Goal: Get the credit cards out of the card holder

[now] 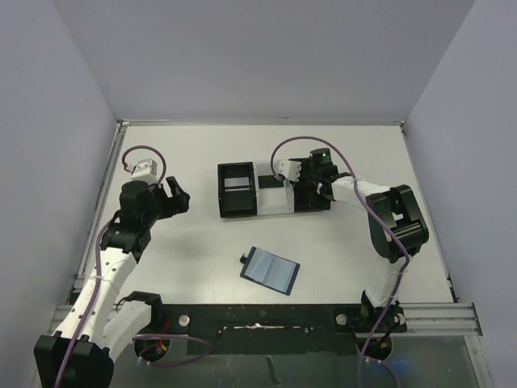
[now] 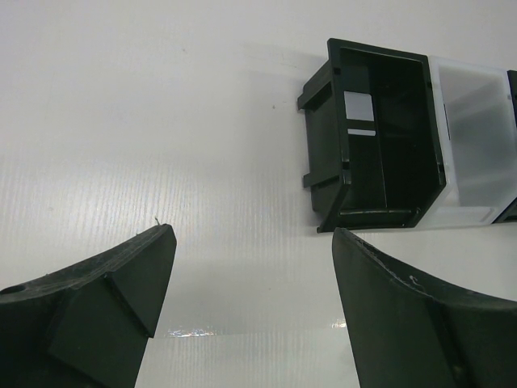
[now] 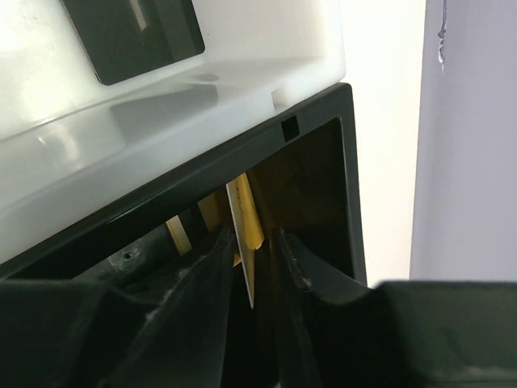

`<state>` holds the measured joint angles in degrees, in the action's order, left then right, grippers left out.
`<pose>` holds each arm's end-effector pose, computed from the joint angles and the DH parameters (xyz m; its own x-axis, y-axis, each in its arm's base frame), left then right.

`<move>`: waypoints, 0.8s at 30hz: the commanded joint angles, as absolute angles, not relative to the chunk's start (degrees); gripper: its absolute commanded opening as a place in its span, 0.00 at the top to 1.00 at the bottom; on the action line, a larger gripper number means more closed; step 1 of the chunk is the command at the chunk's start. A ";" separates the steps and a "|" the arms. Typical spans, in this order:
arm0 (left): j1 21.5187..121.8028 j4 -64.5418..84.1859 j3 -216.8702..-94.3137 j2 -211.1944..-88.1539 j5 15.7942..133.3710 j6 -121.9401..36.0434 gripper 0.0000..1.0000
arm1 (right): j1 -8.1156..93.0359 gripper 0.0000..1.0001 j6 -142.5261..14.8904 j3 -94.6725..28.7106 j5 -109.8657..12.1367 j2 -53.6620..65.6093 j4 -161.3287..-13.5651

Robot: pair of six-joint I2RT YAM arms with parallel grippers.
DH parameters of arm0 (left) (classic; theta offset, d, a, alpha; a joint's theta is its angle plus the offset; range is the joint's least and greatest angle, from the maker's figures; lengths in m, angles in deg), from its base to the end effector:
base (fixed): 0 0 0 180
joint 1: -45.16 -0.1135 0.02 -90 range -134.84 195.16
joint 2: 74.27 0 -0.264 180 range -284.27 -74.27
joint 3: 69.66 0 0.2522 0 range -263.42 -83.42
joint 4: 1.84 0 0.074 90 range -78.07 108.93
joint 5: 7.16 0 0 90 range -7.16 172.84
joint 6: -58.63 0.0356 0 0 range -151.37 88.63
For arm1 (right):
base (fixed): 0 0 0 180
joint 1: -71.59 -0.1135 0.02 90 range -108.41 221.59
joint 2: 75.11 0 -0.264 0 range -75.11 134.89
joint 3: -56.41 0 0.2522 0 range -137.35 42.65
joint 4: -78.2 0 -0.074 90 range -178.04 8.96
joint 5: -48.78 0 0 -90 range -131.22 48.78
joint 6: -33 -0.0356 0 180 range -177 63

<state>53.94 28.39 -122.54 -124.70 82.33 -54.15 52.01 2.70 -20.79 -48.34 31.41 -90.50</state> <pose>0.1984 -0.0310 0.2767 -0.4868 -0.3166 -0.8141 -0.0304 0.9376 -0.3464 0.3735 0.1375 0.1719 0.0542 -0.8901 -0.4526 -0.7421 0.2674 -0.6146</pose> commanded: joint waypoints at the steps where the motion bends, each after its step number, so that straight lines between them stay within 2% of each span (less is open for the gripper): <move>1: 53.40 25.06 -122.83 -124.00 81.45 -53.35 0.23 | 51.71 0.71 3.49 -22.40 -50.20 30.21 -91.57; 12: 53.07 24.77 -122.81 -124.71 80.52 -53.34 0.23 | 53.26 0.67 2.18 -23.02 -51.08 30.35 -87.55; 24: 53.06 24.76 -122.97 -126.21 79.29 -53.34 0.23 | 53.89 0.62 -2.93 -22.95 -48.72 28.80 -89.77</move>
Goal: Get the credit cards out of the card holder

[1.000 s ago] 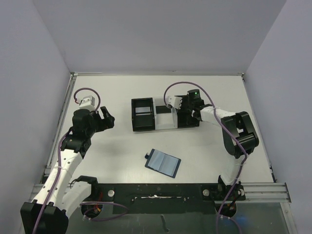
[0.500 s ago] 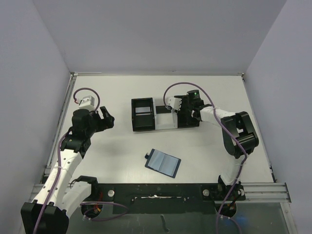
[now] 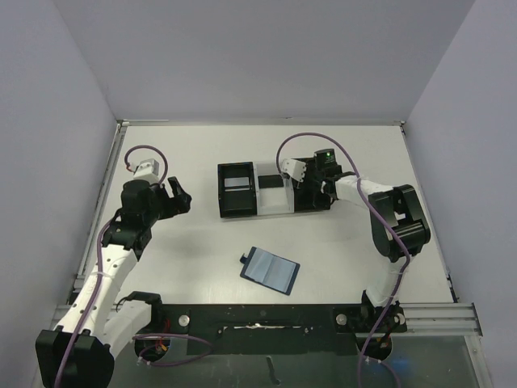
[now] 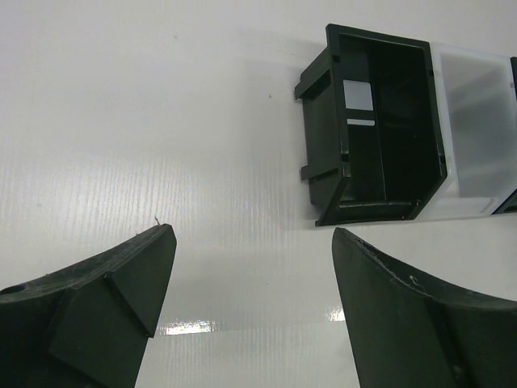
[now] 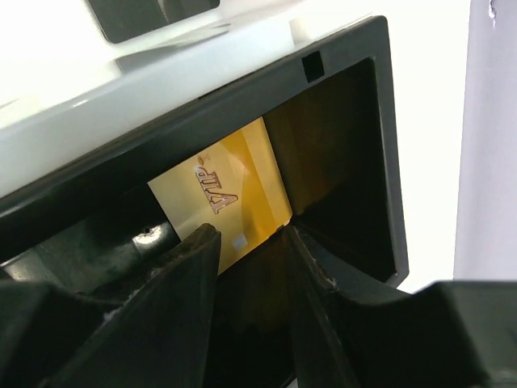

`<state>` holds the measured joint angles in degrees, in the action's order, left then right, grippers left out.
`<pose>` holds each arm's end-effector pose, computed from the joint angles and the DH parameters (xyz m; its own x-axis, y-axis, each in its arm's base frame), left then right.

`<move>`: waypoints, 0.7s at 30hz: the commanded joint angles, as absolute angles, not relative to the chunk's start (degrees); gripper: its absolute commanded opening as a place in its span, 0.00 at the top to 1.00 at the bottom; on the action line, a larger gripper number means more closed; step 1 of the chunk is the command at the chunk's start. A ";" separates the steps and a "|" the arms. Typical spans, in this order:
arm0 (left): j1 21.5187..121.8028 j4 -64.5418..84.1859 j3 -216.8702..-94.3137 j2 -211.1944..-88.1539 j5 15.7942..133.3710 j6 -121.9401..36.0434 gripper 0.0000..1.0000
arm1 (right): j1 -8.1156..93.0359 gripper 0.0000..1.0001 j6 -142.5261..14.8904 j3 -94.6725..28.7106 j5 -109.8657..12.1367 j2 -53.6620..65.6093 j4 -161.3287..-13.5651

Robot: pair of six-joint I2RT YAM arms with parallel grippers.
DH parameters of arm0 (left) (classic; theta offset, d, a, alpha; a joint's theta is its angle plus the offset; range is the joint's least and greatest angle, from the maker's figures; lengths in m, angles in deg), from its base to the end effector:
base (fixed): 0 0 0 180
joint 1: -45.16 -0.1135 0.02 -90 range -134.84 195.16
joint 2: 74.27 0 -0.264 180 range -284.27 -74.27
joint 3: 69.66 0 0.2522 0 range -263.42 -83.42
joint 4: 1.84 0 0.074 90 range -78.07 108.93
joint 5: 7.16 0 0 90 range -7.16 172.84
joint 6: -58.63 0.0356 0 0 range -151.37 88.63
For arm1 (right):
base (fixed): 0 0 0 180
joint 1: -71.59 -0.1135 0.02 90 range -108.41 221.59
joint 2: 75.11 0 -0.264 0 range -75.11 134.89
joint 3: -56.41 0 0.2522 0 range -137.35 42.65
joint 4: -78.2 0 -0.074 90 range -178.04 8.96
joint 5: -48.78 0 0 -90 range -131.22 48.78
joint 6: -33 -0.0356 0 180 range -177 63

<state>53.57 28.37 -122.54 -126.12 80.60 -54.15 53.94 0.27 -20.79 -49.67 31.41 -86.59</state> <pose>0.2023 -0.0313 0.2722 -0.5143 -0.3151 -0.7976 -0.0209 0.9344 -0.3556 0.3727 0.1241 0.1665 -0.0251 -0.8812 -0.4721 -0.7783 0.3136 -0.5440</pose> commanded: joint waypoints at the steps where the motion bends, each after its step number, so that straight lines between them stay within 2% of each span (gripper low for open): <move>1: 53.04 24.75 -122.96 -126.23 79.26 -53.34 0.23 | 53.85 0.61 -4.02 -23.12 -49.11 27.87 -90.02; 7: 52.98 24.83 -122.99 -126.40 78.92 -53.34 0.23 | 52.54 0.60 -15.14 -21.60 -52.05 21.75 -95.18; 12: 52.98 24.68 -122.89 -126.49 78.66 -53.34 0.23 | 51.80 0.58 -37.53 -19.78 -46.32 17.57 -98.61; 14: 52.90 24.67 -122.97 -126.65 78.38 -53.41 0.23 | 51.53 0.61 -48.17 -22.07 -41.91 18.12 -93.85; 17: 52.90 24.67 -122.97 -126.77 78.43 -53.43 0.23 | 51.55 0.65 -66.04 -30.20 -34.63 21.53 -78.20; 19: 52.85 24.61 -122.89 -126.80 78.34 -53.41 0.23 | 51.23 0.67 -69.68 -34.16 -34.65 23.79 -69.80; 21: 52.81 24.58 -122.96 -126.83 78.21 -53.43 0.23 | 50.29 0.68 -72.39 -33.59 -32.94 24.18 -69.22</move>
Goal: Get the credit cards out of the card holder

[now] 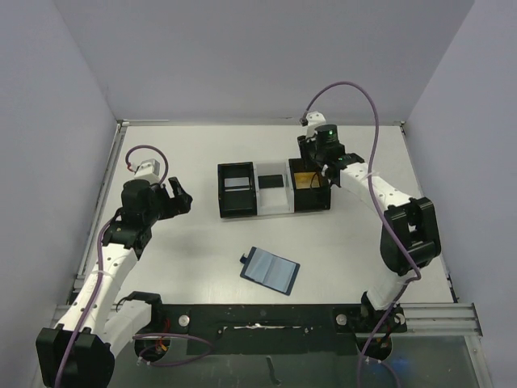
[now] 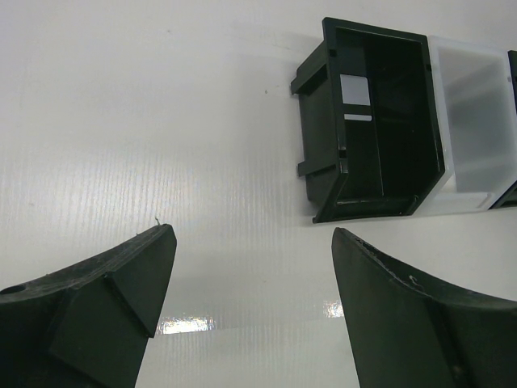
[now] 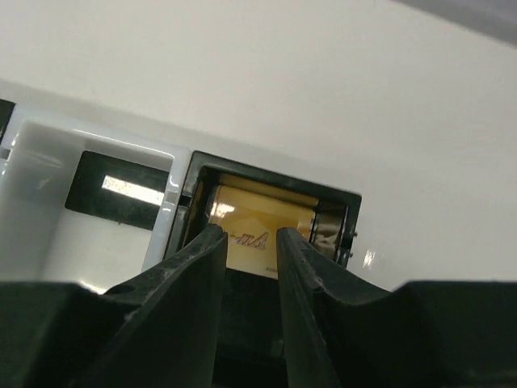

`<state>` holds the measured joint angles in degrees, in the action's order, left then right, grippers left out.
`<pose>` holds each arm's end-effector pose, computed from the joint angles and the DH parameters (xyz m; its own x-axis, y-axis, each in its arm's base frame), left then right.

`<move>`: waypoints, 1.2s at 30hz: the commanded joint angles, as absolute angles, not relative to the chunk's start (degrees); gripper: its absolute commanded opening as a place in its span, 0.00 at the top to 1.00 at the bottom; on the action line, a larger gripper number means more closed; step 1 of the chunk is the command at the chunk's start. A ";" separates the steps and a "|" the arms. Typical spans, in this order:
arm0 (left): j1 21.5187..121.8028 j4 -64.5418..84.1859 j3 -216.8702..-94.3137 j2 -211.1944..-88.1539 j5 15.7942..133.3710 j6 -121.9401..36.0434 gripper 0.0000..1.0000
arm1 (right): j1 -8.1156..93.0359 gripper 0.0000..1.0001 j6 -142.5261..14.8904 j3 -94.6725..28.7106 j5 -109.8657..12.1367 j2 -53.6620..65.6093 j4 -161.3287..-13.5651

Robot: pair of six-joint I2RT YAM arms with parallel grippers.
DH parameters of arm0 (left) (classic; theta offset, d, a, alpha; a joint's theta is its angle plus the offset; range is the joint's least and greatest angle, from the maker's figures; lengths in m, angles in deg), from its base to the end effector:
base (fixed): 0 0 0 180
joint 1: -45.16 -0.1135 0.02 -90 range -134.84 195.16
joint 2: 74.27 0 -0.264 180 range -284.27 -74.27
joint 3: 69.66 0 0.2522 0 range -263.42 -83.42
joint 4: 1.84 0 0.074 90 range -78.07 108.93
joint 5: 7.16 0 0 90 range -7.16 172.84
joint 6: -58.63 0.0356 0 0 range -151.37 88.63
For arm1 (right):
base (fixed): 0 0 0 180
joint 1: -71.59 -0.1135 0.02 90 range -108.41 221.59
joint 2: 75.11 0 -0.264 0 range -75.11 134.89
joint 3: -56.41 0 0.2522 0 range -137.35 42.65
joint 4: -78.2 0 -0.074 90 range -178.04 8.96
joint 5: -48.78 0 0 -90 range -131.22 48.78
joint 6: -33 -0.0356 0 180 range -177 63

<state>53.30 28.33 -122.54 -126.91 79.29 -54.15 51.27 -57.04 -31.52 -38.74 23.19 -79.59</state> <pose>0.2045 -0.0315 0.2697 -0.5307 -0.3145 -0.7871 -0.0120 0.9313 -0.3640 0.3743 0.1369 0.2703 -0.5052 -0.1863 -0.8427 -0.3124 0.9497 -0.0227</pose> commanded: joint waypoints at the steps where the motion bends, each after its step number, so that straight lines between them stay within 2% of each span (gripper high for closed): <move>1: 52.81 24.66 -122.96 -126.94 78.19 -53.43 0.23 | 50.11 0.68 -73.11 -33.18 -33.21 24.33 -69.45; 13: 52.63 24.67 -122.97 -126.65 78.41 -53.35 0.23 | 49.80 0.72 -79.69 -38.27 -30.14 33.73 -63.33; 36: 52.20 24.33 -122.75 -125.67 78.33 -53.36 0.23 | 49.95 0.77 -81.51 -39.04 -29.34 40.00 -65.94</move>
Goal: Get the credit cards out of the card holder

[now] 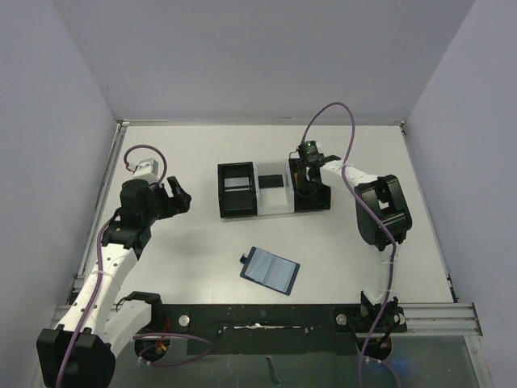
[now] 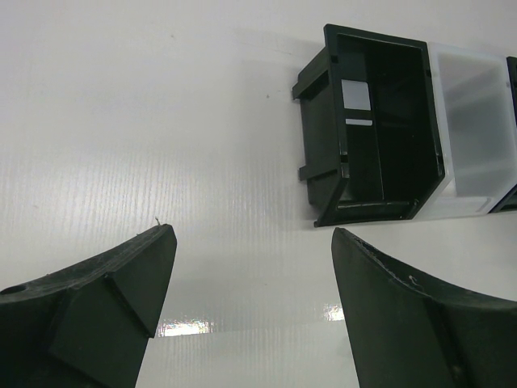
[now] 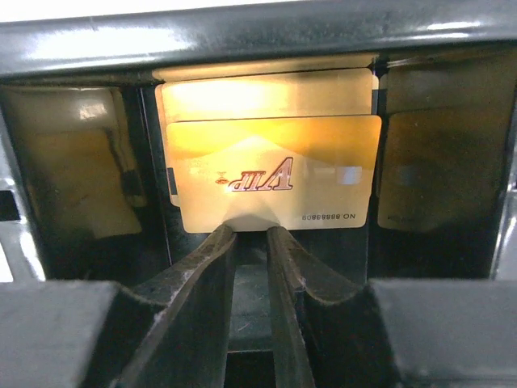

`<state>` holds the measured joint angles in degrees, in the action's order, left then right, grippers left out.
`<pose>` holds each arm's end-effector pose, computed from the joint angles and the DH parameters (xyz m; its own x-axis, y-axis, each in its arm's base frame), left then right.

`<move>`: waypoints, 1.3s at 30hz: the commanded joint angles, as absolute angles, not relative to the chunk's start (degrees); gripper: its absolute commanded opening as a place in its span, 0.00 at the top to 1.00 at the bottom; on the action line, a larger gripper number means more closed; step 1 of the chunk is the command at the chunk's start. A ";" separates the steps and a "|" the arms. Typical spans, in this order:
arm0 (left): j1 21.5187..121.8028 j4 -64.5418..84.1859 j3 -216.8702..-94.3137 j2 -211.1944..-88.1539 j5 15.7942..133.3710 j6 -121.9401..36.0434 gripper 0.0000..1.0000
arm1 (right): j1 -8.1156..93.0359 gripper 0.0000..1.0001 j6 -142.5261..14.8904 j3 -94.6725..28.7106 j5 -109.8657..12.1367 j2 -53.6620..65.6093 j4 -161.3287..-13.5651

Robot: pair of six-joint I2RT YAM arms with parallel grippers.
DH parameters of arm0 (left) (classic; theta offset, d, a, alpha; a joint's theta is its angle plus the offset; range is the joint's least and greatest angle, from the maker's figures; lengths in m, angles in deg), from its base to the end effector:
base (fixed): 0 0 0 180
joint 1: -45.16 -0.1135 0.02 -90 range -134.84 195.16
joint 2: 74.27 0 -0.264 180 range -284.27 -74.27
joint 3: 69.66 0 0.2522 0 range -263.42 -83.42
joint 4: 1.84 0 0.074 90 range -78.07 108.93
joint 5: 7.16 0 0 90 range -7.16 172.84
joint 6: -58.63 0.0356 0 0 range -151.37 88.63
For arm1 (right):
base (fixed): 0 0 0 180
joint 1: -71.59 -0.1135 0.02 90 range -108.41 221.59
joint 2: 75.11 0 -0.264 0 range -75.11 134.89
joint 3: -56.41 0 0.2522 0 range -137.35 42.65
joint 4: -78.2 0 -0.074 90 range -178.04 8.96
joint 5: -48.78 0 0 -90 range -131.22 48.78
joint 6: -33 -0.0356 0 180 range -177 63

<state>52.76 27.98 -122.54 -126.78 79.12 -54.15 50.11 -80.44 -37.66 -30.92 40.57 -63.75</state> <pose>0.2048 -0.0297 0.2708 -0.5221 -0.3201 -0.7905 -0.0154 0.9303 -0.3666 0.3968 0.1493 0.1644 -0.8467 0.0874 -0.5248 0.0660 0.9961 0.0594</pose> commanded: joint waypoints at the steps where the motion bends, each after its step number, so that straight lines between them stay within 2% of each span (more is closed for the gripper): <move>1: 52.19 24.32 -122.77 -125.68 78.24 -53.32 0.23 | 49.93 0.77 -81.58 -38.88 -29.23 40.19 -66.22; 23: 52.19 24.14 -122.71 -125.73 77.66 -53.43 0.23 | 49.82 0.75 -77.75 -38.56 -27.67 41.23 -72.42; 33: 52.19 24.01 -122.62 -125.94 77.50 -53.43 0.23 | 49.81 0.74 -76.63 -39.72 -27.46 38.14 -71.47; 39: 52.19 23.96 -122.51 -126.08 77.03 -53.47 0.23 | 49.54 0.69 -76.78 -38.88 -26.19 32.75 -70.43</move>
